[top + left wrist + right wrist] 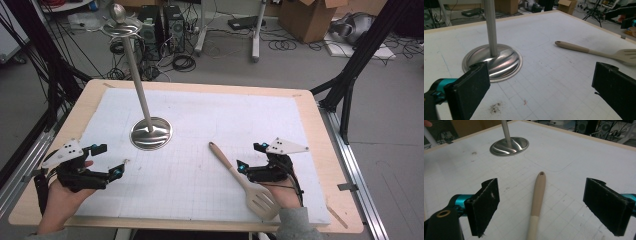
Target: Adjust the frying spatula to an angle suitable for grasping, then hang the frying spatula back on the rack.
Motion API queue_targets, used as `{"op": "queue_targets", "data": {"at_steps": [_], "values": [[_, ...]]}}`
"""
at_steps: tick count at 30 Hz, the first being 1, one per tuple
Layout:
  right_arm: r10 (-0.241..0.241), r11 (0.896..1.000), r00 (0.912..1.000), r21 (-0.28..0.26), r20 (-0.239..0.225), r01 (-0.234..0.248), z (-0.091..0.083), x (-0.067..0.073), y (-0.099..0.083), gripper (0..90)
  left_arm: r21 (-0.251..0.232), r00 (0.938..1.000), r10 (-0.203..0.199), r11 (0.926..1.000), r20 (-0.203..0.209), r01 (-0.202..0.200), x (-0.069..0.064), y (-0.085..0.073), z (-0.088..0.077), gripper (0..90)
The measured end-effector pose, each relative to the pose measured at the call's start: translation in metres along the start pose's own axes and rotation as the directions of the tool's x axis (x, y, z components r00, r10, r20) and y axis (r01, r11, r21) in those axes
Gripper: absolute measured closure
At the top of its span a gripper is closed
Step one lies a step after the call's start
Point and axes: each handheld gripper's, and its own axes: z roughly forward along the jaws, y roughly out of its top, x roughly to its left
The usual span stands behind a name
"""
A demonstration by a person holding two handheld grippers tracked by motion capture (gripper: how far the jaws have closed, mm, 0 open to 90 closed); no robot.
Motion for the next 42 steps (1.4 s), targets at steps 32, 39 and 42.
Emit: {"op": "queue_targets", "data": {"at_steps": [32, 39, 42], "values": [[0.056, 0.998, 0.9924, 0.002, 0.11, -0.056, 0.009, 0.023, -0.006, 13.5, 0.004, 0.9997, 0.003, 1.0, 0.024, -0.003, 0.0, 0.005, 0.015, 2.1], [0.067, 0.998, 0.989, 0.004, 0.132, -0.068, 0.013, 0.027, -0.013, 13.5, 0.004, 0.9994, 0.015, 0.9999, 0.031, -0.015, -0.002, 0.007, 0.017, 2.1], [0.069, 0.997, 0.9889, 0.013, 0.132, -0.071, 0.015, 0.029, -0.016, 13.5, 0.002, 0.9991, 0.016, 0.9999, 0.038, -0.016, -0.002, 0.008, 0.019, 2.1]]}}
